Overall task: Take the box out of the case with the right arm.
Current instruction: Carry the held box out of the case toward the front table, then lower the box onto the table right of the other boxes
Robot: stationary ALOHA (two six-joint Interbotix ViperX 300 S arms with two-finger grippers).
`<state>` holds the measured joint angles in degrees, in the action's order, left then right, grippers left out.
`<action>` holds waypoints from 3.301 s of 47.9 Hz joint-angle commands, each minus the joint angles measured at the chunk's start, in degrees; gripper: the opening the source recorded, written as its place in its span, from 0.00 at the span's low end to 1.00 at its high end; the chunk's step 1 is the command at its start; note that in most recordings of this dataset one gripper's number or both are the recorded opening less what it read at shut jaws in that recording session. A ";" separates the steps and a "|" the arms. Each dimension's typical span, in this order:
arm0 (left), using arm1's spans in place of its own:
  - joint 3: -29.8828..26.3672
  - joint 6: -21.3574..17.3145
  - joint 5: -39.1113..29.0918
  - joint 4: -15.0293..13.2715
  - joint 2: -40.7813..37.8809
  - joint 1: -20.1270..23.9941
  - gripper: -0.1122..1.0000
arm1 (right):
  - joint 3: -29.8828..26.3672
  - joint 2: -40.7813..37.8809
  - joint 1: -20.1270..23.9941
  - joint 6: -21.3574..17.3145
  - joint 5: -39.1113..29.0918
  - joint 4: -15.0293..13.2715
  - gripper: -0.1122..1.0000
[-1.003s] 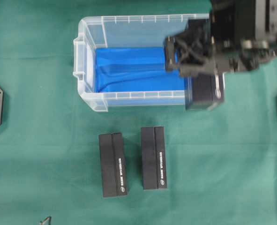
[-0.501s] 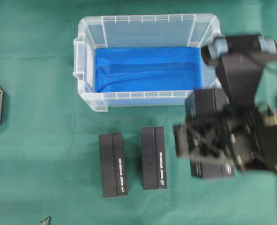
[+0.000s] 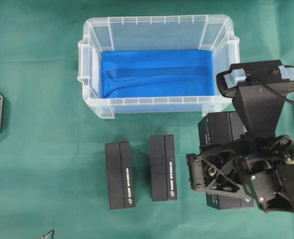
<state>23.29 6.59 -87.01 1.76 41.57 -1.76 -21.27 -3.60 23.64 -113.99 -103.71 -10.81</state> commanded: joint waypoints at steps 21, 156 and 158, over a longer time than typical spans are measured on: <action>-1.41 0.00 0.35 0.09 -0.18 0.18 0.12 | -0.26 -1.14 0.09 -0.44 0.18 -0.09 0.67; -1.41 0.09 0.53 0.09 -0.18 0.18 0.12 | 20.74 5.01 -2.29 -5.89 15.64 1.76 0.90; -1.41 0.09 0.53 0.09 -0.18 0.18 0.12 | 20.04 5.01 -2.29 -5.80 14.33 1.49 0.90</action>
<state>23.29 6.59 -86.84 1.76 41.40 -1.76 1.32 -0.53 21.45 -119.88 -86.66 -8.53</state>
